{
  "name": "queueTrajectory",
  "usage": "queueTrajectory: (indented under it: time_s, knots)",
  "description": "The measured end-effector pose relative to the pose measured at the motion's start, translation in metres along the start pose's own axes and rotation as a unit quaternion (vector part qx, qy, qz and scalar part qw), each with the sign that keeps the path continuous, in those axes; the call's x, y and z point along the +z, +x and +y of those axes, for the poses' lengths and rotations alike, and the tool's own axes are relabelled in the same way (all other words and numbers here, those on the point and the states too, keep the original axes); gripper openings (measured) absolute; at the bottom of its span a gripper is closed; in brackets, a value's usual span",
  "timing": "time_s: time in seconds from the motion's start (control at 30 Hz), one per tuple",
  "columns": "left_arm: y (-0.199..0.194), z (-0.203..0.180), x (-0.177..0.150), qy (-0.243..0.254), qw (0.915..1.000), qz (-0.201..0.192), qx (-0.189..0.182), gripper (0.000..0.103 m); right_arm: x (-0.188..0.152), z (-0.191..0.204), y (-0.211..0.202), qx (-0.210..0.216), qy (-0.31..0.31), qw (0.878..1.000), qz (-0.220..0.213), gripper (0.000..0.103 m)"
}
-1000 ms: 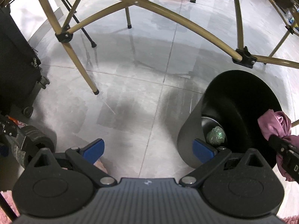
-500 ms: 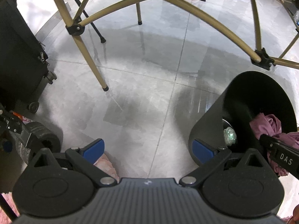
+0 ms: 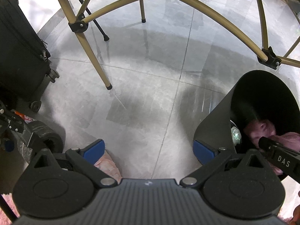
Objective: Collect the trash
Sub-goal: 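Move the right tool over the bin and release the pink scrunchie, then raise both open tools back toward the table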
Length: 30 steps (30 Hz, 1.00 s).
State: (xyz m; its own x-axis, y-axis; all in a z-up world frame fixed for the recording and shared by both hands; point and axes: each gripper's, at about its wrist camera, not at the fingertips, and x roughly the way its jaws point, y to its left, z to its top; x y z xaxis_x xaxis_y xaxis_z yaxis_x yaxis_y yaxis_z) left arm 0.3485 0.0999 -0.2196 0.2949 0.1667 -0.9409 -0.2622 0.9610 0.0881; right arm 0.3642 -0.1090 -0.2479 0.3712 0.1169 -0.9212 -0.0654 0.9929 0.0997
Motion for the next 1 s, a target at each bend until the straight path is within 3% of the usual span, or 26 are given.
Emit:
queueTrajectory:
  time_s: [0.07, 0.2, 0.3, 0.47, 1.0]
  knots:
    - [0.0, 0.0, 0.0, 0.0, 1.0, -0.001, 0.001, 0.102, 0.0, -0.001, -0.001, 0.0, 0.001, 1.0, -0.001, 0.044]
    - [-0.002, -0.001, -0.002, 0.001, 1.0, -0.004, 0.002, 0.102, -0.001, 0.001, -0.007, -0.006, 0.0, 1.0, -0.006, 0.081]
    - [-0.002, -0.001, -0.002, 0.001, 1.0, -0.004, 0.003, 0.102, -0.001, -0.001, -0.011, -0.008, 0.0, 1.0, -0.008, 0.096]
    - [-0.003, -0.001, -0.002, 0.002, 1.0, -0.005, 0.002, 0.102, -0.003, -0.006, -0.015, -0.008, 0.003, 1.0, -0.008, 0.103]
    - [-0.006, -0.003, -0.003, 0.008, 0.9999, -0.007, -0.002, 0.102, -0.009, -0.013, -0.025, -0.003, -0.003, 1.0, -0.009, 0.103]
